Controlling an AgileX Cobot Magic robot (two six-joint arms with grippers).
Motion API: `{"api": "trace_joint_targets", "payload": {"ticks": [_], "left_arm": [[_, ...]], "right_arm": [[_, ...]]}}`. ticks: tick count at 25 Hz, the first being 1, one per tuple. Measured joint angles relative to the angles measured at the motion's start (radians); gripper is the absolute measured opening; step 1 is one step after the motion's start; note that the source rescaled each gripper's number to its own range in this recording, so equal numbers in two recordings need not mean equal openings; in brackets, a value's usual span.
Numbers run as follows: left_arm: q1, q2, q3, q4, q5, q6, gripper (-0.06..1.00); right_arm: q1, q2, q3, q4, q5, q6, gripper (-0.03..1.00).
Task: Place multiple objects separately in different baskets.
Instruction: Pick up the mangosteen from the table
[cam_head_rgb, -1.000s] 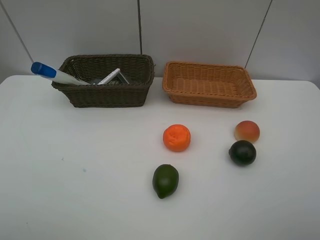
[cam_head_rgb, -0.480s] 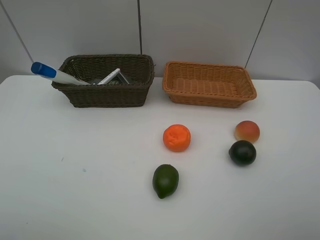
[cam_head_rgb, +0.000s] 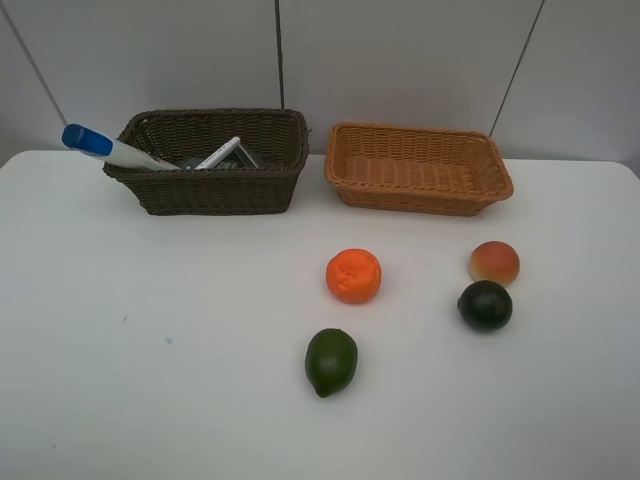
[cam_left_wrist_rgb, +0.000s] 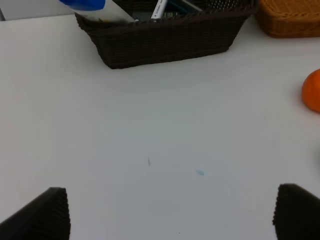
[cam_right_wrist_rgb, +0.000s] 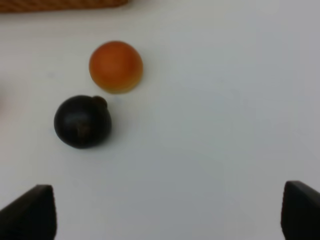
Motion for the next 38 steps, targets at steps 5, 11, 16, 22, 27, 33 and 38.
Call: {"api": "trace_joint_targets", "payload": {"ticks": [5, 11, 16, 22, 27, 33, 38], "left_arm": [[0.000, 0.000, 0.000, 0.000, 0.000, 0.000, 1.00], [0.000, 0.000, 0.000, 0.000, 0.000, 0.000, 1.00], [0.000, 0.000, 0.000, 0.000, 0.000, 0.000, 1.00], [0.000, 0.000, 0.000, 0.000, 0.000, 0.000, 1.00], [0.000, 0.000, 0.000, 0.000, 0.000, 0.001, 1.00], [0.000, 0.000, 0.000, 0.000, 0.000, 0.001, 1.00], [0.000, 0.000, 0.000, 0.000, 0.000, 0.001, 1.00]], "right_arm": [[0.000, 0.382, -0.095, 0.011, -0.035, -0.011, 0.99], [0.000, 0.718, -0.239, 0.054, -0.073, -0.015, 0.99], [0.033, 0.858, -0.277, 0.135, -0.093, -0.028, 0.99], [0.214, 0.983, -0.277, 0.142, -0.171, -0.030, 0.99], [0.273, 1.102, -0.278, 0.134, -0.254, -0.030, 0.99], [0.276, 1.202, -0.278, 0.113, -0.339, -0.030, 0.99], [0.276, 1.261, -0.278, 0.113, -0.374, -0.034, 0.99]]}}
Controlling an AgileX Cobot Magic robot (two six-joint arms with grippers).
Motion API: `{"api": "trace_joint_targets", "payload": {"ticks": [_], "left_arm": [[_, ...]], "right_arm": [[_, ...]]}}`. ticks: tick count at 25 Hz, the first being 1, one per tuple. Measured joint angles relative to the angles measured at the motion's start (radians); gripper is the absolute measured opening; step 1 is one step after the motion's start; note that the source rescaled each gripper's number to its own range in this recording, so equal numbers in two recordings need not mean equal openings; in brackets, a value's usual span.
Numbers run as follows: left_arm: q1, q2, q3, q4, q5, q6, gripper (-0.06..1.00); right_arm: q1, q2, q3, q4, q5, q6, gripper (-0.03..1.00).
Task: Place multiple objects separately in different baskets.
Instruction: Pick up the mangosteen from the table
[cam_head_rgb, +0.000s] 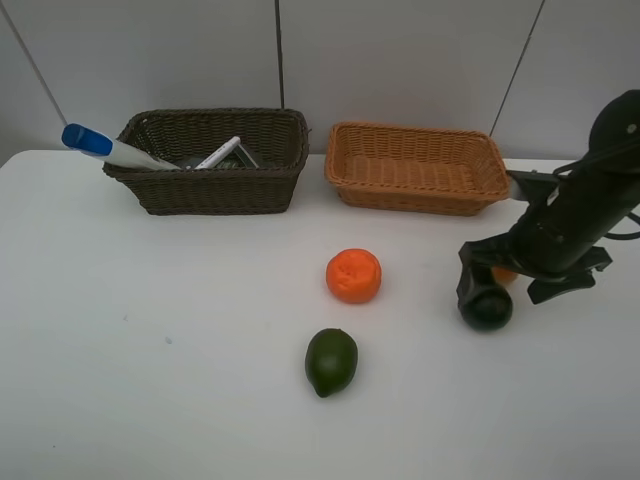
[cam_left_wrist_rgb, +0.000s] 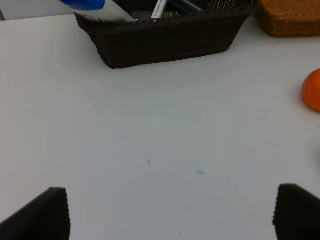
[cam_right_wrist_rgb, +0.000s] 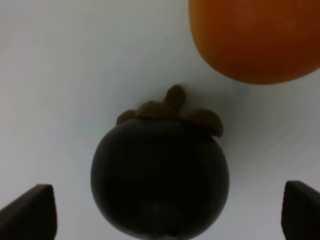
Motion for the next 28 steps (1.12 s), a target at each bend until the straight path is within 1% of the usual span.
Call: {"api": "trace_joint_targets", "payload": {"ticks": [5, 14, 16, 17, 18, 19, 20, 21, 24, 28], "left_arm": [[0.000, 0.000, 0.000, 0.000, 0.000, 0.000, 1.00], [0.000, 0.000, 0.000, 0.000, 0.000, 0.001, 1.00], [0.000, 0.000, 0.000, 0.000, 0.000, 0.001, 1.00], [0.000, 0.000, 0.000, 0.000, 0.000, 0.001, 1.00], [0.000, 0.000, 0.000, 0.000, 0.000, 0.001, 1.00], [0.000, 0.000, 0.000, 0.000, 0.000, 0.001, 1.00], [0.000, 0.000, 0.000, 0.000, 0.000, 0.001, 1.00], [0.000, 0.000, 0.000, 0.000, 0.000, 0.001, 1.00], [0.000, 0.000, 0.000, 0.000, 0.000, 0.001, 1.00], [0.000, 0.000, 0.000, 0.000, 0.000, 0.001, 1.00]], "right_arm": [[0.000, 0.052, 0.000, 0.000, -0.044, 0.000, 0.99], [0.000, 0.157, -0.003, -0.001, -0.074, -0.003, 0.98], [0.000, 0.158, -0.006, -0.001, -0.077, -0.003, 0.95], [0.000, 0.158, -0.006, -0.001, -0.080, -0.003, 0.88], [0.000, 0.159, -0.006, -0.001, -0.084, -0.003, 0.77], [0.000, 0.160, -0.006, -0.001, -0.088, -0.003, 0.62], [0.000, 0.160, -0.006, -0.001, -0.090, -0.003, 0.38], [0.000, 0.162, -0.006, -0.001, -0.088, -0.003, 0.11], [0.000, 0.163, -0.008, 0.000, -0.072, -0.012, 0.12], [0.000, 0.162, -0.011, 0.000, -0.009, -0.026, 0.12]]}}
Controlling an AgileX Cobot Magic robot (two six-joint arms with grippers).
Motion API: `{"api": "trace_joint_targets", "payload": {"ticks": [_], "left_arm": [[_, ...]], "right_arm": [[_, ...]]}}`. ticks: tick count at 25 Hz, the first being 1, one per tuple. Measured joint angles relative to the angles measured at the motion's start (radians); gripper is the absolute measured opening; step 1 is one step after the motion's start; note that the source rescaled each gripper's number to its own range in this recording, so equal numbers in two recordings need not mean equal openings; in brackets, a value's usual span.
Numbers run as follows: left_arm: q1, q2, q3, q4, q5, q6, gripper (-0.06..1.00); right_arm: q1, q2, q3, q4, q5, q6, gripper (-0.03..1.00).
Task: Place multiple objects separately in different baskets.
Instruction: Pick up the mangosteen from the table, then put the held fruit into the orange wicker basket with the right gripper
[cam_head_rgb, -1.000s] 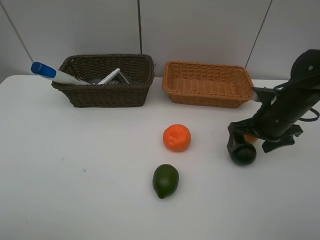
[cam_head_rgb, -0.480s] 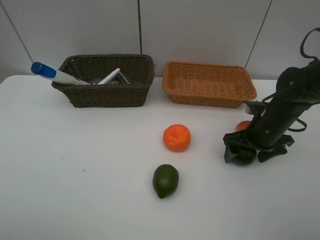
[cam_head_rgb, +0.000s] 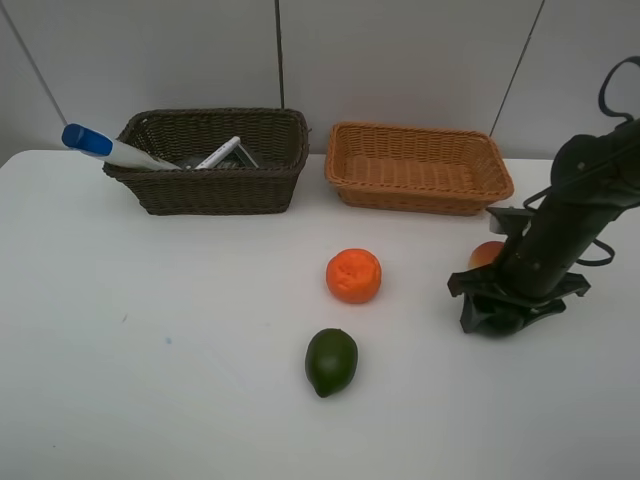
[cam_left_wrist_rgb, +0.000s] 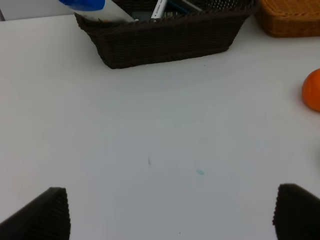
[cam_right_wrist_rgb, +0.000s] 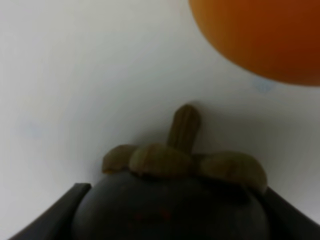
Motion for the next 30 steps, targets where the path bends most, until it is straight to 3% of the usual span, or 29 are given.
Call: {"api": "trace_joint_targets", "payload": {"ticks": [5, 11, 21, 27, 28, 30], "left_arm": [[0.000, 0.000, 0.000, 0.000, 0.000, 0.000, 1.00], [0.000, 0.000, 0.000, 0.000, 0.000, 0.000, 1.00], [0.000, 0.000, 0.000, 0.000, 0.000, 0.000, 1.00], [0.000, 0.000, 0.000, 0.000, 0.000, 0.000, 1.00], [0.000, 0.000, 0.000, 0.000, 0.000, 0.000, 1.00], [0.000, 0.000, 0.000, 0.000, 0.000, 0.000, 1.00]], "right_arm": [[0.000, -0.086, -0.077, 0.000, 0.132, -0.001, 0.12], [0.000, -0.140, -0.361, -0.017, 0.226, -0.004, 0.12], [-0.030, 0.258, -0.915, -0.122, 0.249, -0.004, 0.12], [-0.088, 0.412, -1.105, -0.160, 0.291, -0.001, 0.12], [-0.090, 0.417, -1.110, -0.161, 0.291, 0.006, 0.17], [-0.088, 0.419, -1.113, -0.165, 0.289, 0.014, 0.59]]}}
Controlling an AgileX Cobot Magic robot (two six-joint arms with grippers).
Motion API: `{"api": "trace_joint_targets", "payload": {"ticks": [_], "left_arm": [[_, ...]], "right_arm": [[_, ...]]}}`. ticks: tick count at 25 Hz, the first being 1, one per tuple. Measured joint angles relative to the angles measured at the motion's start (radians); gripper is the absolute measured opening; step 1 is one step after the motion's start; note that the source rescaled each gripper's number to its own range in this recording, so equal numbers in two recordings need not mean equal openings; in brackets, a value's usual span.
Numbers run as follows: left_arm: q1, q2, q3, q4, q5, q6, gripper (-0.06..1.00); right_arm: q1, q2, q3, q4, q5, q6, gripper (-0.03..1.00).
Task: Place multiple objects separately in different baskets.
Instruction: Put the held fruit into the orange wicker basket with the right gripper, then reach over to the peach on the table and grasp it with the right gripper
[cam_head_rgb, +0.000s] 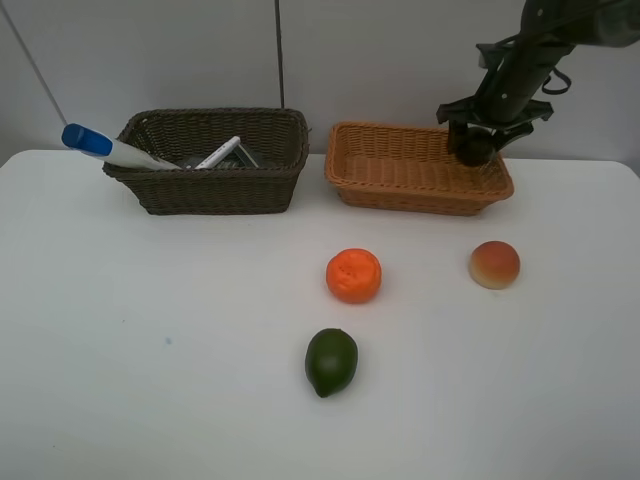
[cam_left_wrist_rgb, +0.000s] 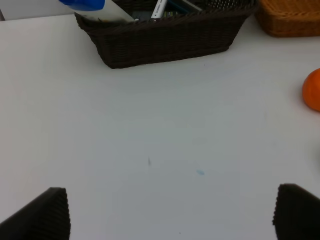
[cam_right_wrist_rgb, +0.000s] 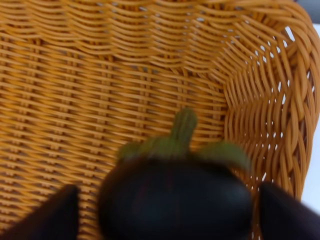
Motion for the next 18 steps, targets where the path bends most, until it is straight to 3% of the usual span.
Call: {"api": "trace_joint_targets", "payload": {"ticks": [2, 4, 11, 14, 18], "left_arm": [[0.000, 0.000, 0.000, 0.000, 0.000, 0.000, 1.00], [0.000, 0.000, 0.000, 0.000, 0.000, 0.000, 1.00], [0.000, 0.000, 0.000, 0.000, 0.000, 0.000, 1.00], [0.000, 0.000, 0.000, 0.000, 0.000, 0.000, 1.00], [0.000, 0.000, 0.000, 0.000, 0.000, 0.000, 1.00]], "right_arm": [[0.009, 0.000, -0.004, -0.011, 0.001, 0.000, 0.84], [0.012, 0.000, -0.005, -0.012, 0.020, 0.000, 0.94], [0.016, -0.064, -0.005, 0.043, 0.243, 0.009, 1.00], [0.016, -0.119, -0.005, 0.095, 0.260, 0.009, 1.00], [0.016, -0.200, 0.065, 0.088, 0.259, 0.009, 1.00]]}}
